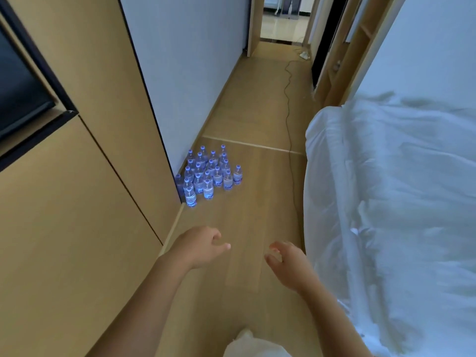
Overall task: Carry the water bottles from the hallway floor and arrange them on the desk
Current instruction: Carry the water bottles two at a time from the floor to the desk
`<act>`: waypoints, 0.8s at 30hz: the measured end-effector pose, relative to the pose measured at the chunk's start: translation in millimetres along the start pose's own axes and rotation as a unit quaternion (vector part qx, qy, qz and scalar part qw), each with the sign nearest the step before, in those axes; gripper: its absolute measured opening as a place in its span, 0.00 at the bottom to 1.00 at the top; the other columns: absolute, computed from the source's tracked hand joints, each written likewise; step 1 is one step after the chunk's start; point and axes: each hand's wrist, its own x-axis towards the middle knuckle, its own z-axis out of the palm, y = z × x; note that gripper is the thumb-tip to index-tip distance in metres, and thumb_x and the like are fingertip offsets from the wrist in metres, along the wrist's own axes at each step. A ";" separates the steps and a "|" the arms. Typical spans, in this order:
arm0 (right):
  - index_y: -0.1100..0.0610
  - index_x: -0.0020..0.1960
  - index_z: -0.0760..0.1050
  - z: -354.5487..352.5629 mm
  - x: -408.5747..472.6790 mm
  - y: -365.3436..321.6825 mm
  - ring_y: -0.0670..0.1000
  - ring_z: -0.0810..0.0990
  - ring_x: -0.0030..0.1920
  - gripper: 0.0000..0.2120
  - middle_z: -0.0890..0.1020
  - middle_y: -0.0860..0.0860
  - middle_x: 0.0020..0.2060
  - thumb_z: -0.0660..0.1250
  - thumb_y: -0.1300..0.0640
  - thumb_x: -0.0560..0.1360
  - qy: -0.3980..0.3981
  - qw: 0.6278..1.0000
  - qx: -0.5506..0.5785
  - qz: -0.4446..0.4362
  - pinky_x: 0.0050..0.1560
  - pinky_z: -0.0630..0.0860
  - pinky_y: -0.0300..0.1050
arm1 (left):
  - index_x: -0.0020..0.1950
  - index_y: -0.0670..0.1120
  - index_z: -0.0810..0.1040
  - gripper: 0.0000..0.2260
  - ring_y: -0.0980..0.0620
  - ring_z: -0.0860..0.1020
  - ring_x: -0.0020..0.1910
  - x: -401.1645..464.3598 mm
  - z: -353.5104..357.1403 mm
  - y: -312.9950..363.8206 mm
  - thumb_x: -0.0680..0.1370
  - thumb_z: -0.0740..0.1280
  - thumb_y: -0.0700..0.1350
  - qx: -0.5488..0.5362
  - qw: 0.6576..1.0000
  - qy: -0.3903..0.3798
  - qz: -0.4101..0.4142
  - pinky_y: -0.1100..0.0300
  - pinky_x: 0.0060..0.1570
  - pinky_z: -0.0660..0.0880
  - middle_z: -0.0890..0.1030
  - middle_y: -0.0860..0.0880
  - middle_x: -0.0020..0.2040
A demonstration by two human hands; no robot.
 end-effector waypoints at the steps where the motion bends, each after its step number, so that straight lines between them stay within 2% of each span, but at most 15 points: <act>1: 0.55 0.64 0.72 -9.6 18.4 1.5 0.51 0.76 0.56 0.19 0.77 0.51 0.59 0.61 0.48 0.77 -0.001 1.000 -0.003 -0.003 0.53 0.72 0.42 | 0.64 0.50 0.74 0.22 0.53 0.75 0.58 15.1 -5.8 6.1 0.75 0.64 0.60 -0.006 1.000 0.001 -0.002 0.57 0.58 0.72 0.77 0.53 0.61; 6: 0.54 0.66 0.71 -41.0 92.6 5.2 0.50 0.75 0.59 0.20 0.76 0.50 0.61 0.61 0.47 0.77 -0.022 1.000 -0.006 -0.012 0.56 0.71 0.42 | 0.65 0.49 0.74 0.22 0.53 0.76 0.58 80.6 -26.9 23.0 0.75 0.64 0.59 -0.020 1.000 -0.010 -0.016 0.56 0.59 0.72 0.77 0.52 0.61; 13: 0.54 0.65 0.71 -61.6 206.1 6.9 0.49 0.75 0.57 0.19 0.76 0.49 0.60 0.61 0.47 0.77 -0.047 0.999 -0.006 -0.004 0.54 0.72 0.41 | 0.58 0.48 0.76 0.18 0.53 0.77 0.54 194.0 -59.4 26.3 0.75 0.65 0.59 -0.025 0.999 -0.014 -0.027 0.55 0.57 0.73 0.79 0.53 0.55; 18: 0.53 0.64 0.71 -63.7 313.4 1.1 0.48 0.76 0.55 0.18 0.77 0.49 0.59 0.61 0.47 0.77 -0.075 0.997 0.010 0.026 0.51 0.72 0.40 | 0.56 0.49 0.77 0.16 0.53 0.75 0.56 308.5 -81.2 15.0 0.75 0.65 0.58 -0.066 0.997 -0.006 -0.042 0.58 0.54 0.72 0.79 0.53 0.54; 21: 0.51 0.65 0.70 -59.9 381.2 -6.2 0.45 0.75 0.50 0.18 0.77 0.47 0.59 0.60 0.47 0.78 -0.104 0.991 0.042 0.067 0.47 0.70 0.36 | 0.54 0.47 0.77 0.15 0.51 0.77 0.55 387.2 -92.6 1.7 0.75 0.66 0.56 -0.112 0.991 -0.011 -0.068 0.56 0.56 0.73 0.80 0.52 0.54; 24: 0.52 0.66 0.70 -51.5 450.3 -15.3 0.46 0.75 0.57 0.18 0.76 0.48 0.61 0.61 0.48 0.78 -0.133 0.984 0.062 0.098 0.53 0.70 0.37 | 0.59 0.46 0.75 0.18 0.51 0.76 0.58 464.3 -96.4 -15.1 0.75 0.66 0.56 -0.139 0.986 -0.027 -0.093 0.56 0.57 0.72 0.79 0.50 0.58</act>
